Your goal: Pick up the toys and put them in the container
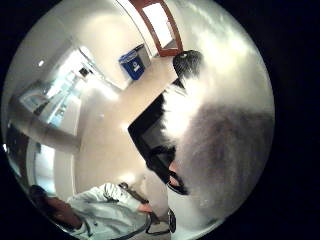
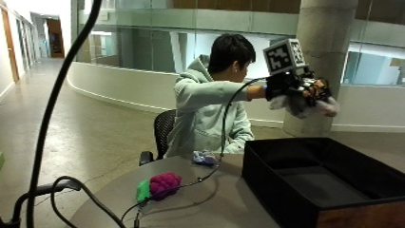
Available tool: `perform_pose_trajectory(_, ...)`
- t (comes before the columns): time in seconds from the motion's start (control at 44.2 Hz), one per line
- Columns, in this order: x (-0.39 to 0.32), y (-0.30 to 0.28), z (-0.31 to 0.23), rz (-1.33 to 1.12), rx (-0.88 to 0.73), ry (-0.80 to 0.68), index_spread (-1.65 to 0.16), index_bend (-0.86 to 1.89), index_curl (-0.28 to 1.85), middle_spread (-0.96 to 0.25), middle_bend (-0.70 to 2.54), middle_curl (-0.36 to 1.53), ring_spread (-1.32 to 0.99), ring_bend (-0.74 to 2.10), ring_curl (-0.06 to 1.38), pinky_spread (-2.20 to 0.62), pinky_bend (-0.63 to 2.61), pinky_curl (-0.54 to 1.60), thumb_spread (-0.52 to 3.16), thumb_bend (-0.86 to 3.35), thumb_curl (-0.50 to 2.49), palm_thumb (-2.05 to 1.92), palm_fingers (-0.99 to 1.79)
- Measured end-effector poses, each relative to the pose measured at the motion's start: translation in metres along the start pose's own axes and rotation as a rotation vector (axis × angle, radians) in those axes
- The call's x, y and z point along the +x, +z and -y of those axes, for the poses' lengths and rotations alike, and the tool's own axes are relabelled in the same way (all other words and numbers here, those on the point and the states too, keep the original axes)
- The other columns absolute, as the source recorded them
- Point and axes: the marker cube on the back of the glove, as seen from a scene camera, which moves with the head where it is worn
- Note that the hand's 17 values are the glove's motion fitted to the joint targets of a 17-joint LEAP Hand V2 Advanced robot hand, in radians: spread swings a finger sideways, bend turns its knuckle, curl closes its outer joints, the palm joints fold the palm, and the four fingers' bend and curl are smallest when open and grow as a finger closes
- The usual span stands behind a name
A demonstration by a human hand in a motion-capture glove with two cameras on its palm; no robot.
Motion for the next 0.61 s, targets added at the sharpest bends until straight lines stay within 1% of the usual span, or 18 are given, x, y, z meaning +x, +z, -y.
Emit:
perform_pose_trajectory(0.023, 0.002, 0.010, 0.006, 0.011, -0.049, 0.099, -0.26, 0.78, 0.59, -0.22, 1.08, 0.65, -0.26, 1.51, 0.57, -0.35, 1.02, 0.48, 0.64, 0.00, 0.78, 0.47, 0.94)
perform_pose_trajectory(0.045, 0.003, 0.020, 0.011, 0.025, -0.100, 0.181, -0.25, 0.63, 0.56, -0.21, 1.03, 0.64, -0.26, 1.49, 0.56, -0.34, 1.06, 0.50, 0.71, -0.01, 0.77, 0.44, 0.73)
perform_pose_trajectory(0.068, 0.003, 0.029, 0.015, 0.039, -0.142, 0.227, -0.24, 0.61, 0.58, -0.21, 1.02, 0.64, -0.26, 1.49, 0.57, -0.33, 1.06, 0.51, 0.78, -0.02, 0.75, 0.41, 0.64)
perform_pose_trajectory(0.09, 0.002, 0.036, 0.016, 0.048, -0.170, 0.243, -0.25, 0.49, 0.55, -0.19, 0.85, 0.59, -0.26, 1.35, 0.54, -0.27, 1.06, 0.52, 0.88, -0.09, 0.69, 0.28, 0.03)
perform_pose_trajectory(0.113, 0.001, 0.041, 0.017, 0.051, -0.183, 0.240, -0.24, 0.49, 0.61, -0.17, 0.77, 0.59, -0.24, 1.25, 0.57, -0.23, 1.11, 0.59, 0.91, -0.11, 0.66, 0.22, -0.31)
perform_pose_trajectory(0.136, 0.000, 0.045, 0.017, 0.048, -0.186, 0.230, -0.24, 0.46, 0.58, -0.14, 0.65, 0.55, -0.21, 1.04, 0.52, -0.19, 1.14, 0.58, 0.92, -0.14, 0.63, 0.13, -0.60)
perform_pose_trajectory(0.158, -0.001, 0.048, 0.016, 0.041, -0.184, 0.220, -0.24, 0.38, 0.54, -0.13, 0.64, 0.53, -0.19, 0.92, 0.48, -0.17, 1.11, 0.55, 0.93, -0.14, 0.61, 0.07, -0.61)
perform_pose_trajectory(0.226, -0.002, 0.052, 0.015, 0.022, -0.173, 0.196, -0.24, 0.27, 0.43, -0.09, 0.45, 0.44, -0.15, 0.67, 0.35, -0.11, 1.05, 0.47, 0.97, -0.10, 0.56, -0.01, -0.51)
perform_pose_trajectory(0.317, 0.001, 0.048, 0.008, 0.021, -0.168, 0.164, -0.24, 0.16, 0.37, -0.06, 0.30, 0.39, -0.12, 0.49, 0.25, -0.05, 0.97, 0.42, 1.01, -0.07, 0.51, -0.05, -0.39)
perform_pose_trajectory(0.407, 0.006, 0.038, -0.004, 0.032, -0.167, 0.159, -0.24, 0.12, 0.33, -0.04, 0.21, 0.37, -0.10, 0.39, 0.22, -0.02, 0.90, 0.39, 1.04, -0.06, 0.47, -0.05, -0.32)
perform_pose_trajectory(0.52, 0.016, 0.017, -0.028, 0.026, -0.159, 0.168, -0.23, 0.09, 0.31, -0.03, 0.16, 0.35, -0.08, 0.32, 0.20, 0.01, 0.84, 0.36, 1.07, -0.05, 0.43, -0.05, -0.27)
perform_pose_trajectory(0.565, 0.023, 0.007, -0.042, 0.009, -0.163, 0.122, -0.23, 0.09, 0.30, -0.03, 0.15, 0.34, -0.08, 0.31, 0.20, 0.02, 0.83, 0.36, 1.07, -0.05, 0.41, -0.05, -0.25)
perform_pose_trajectory(0.611, 0.038, -0.006, -0.063, 0.000, -0.171, -0.010, -0.23, 0.10, 0.29, -0.02, 0.15, 0.34, -0.08, 0.29, 0.20, 0.02, 0.80, 0.35, 1.08, -0.05, 0.40, -0.05, -0.23)
